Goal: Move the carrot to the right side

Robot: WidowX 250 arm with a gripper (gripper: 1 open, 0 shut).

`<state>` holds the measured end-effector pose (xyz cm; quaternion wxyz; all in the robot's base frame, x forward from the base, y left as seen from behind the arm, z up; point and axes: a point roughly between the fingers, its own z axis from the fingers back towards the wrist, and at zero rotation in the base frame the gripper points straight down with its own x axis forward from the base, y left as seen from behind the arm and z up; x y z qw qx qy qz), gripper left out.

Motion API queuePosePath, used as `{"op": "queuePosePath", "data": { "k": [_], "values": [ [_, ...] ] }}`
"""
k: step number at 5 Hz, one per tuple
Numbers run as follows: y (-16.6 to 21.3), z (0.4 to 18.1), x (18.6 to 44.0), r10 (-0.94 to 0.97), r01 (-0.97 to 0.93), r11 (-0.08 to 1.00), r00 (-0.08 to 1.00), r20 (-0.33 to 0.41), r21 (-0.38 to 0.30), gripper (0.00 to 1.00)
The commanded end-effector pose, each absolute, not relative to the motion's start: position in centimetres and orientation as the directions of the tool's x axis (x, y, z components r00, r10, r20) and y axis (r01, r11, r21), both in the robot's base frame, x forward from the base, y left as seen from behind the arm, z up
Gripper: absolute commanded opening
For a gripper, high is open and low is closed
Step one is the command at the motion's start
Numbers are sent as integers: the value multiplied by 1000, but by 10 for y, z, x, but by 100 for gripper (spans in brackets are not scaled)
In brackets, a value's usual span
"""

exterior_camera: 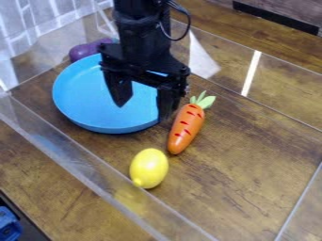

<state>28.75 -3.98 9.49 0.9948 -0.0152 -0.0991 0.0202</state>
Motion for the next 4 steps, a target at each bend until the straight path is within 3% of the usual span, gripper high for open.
{"op": "queuePosePath", "data": {
  "k": [1, 2, 4],
  "values": [
    [-28, 117, 296, -51, 57, 998, 969, 244, -20, 100],
    [-9, 126, 305, -107, 110, 994, 965, 240, 1, 100],
    [-1, 123, 300, -149, 162, 986, 959, 243, -34, 100]
  ]
}}
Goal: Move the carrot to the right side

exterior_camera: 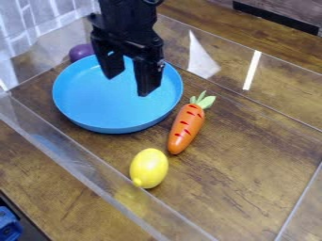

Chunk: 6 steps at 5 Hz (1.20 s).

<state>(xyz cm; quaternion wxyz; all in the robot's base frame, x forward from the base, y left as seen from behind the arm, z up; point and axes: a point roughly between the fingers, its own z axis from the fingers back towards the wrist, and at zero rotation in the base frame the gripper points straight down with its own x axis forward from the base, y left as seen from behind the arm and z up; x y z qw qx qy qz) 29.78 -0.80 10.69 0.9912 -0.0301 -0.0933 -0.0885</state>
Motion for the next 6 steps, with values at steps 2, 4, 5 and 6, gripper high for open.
{"op": "queuePosePath", "data": {
  "k": [2, 4, 5, 6],
  "values": [
    [-11, 131, 292, -127, 150, 985, 961, 246, -79, 100],
    [-11, 135, 309, -205, 228, 971, 951, 233, -77, 100],
    [-11, 134, 312, -237, 259, 962, 950, 203, -85, 100],
    [-12, 134, 299, -240, 261, 960, 954, 178, -100, 100]
  ]
}}
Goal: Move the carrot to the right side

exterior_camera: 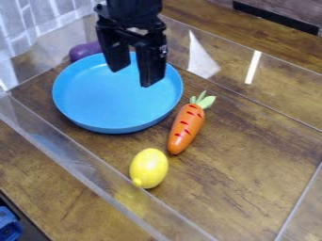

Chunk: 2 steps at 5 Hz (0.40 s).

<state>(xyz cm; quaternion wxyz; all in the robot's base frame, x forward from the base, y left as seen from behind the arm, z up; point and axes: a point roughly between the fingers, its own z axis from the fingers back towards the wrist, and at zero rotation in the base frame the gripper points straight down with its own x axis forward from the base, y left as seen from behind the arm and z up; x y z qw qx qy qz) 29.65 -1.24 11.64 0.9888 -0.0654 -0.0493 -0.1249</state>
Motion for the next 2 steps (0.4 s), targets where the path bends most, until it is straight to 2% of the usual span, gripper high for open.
{"op": "queuePosePath", "data": {
  "k": [1, 2],
  "values": [
    [-13, 135, 287, -236, 255, 959, 959, 157, -120, 100],
    [-22, 132, 282, -188, 208, 969, 971, 147, -131, 100]
  ]
}}
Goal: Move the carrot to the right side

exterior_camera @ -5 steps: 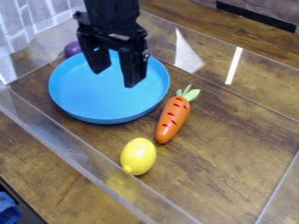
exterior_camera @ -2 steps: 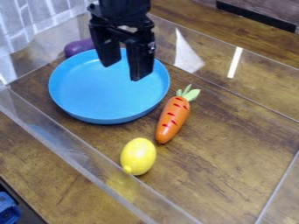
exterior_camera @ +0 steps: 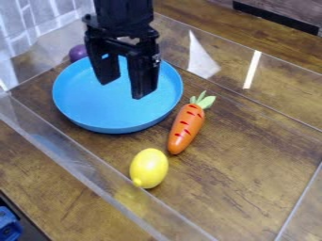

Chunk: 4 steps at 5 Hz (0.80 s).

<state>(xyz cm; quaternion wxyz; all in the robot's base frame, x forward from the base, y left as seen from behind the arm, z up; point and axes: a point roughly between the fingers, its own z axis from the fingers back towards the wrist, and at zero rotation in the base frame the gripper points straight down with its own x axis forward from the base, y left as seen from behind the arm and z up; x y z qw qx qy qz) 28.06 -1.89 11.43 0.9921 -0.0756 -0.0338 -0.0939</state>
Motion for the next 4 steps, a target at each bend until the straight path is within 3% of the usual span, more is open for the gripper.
{"op": "queuePosePath", "data": {
  "k": [1, 3, 4],
  "values": [
    [-31, 136, 282, -139, 161, 978, 976, 165, -130, 100],
    [-51, 155, 271, -148, 164, 982, 977, 151, -97, 100],
    [-60, 154, 265, -154, 168, 982, 977, 144, -89, 100]
  ]
}}
